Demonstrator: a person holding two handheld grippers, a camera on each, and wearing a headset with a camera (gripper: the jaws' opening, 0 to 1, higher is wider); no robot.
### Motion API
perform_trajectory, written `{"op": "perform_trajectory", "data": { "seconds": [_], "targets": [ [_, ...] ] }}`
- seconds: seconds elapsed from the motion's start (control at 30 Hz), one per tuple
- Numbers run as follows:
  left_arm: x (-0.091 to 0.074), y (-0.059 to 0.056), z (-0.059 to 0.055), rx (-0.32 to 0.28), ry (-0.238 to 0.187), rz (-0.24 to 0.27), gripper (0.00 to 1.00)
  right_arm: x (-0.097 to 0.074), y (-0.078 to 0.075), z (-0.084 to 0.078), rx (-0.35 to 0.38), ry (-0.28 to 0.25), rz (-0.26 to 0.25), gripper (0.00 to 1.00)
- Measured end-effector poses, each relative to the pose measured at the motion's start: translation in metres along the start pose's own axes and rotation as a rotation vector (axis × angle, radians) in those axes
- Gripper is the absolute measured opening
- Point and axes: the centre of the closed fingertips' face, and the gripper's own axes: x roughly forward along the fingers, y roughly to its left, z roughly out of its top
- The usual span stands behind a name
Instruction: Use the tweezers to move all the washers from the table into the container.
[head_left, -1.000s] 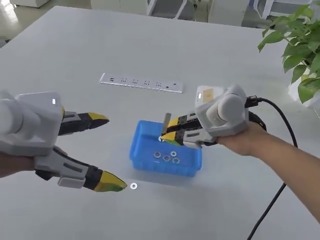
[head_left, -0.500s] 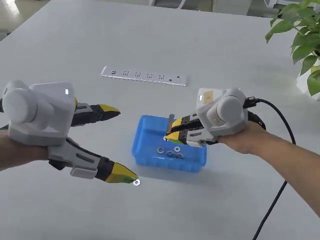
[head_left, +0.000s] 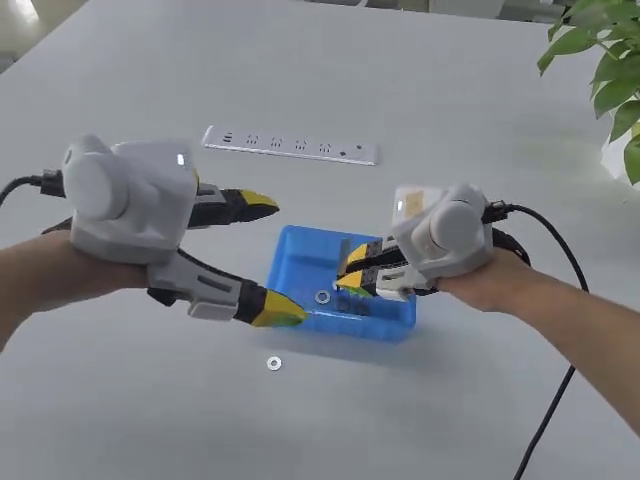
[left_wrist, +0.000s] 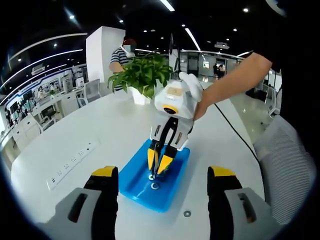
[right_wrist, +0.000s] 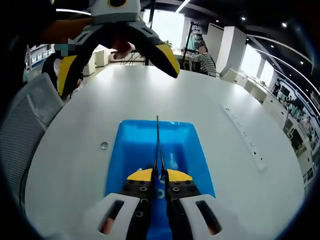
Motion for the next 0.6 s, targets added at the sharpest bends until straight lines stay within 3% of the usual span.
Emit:
{"op": "perform_trajectory", "data": {
  "seconds": [0.37,0.6],
  "targets": [
    [0.027,0.009,0.004,0.084,0.035,-0.044,0.33,0.000,0.001,-0.001,-0.001,0.000,0.006,0.08],
    [0.041,0.008,0.005,0.116,0.056,-0.101,0.24,0.001,0.001,-0.002,-0.003,0.001,0.006,0.08]
  ]
}}
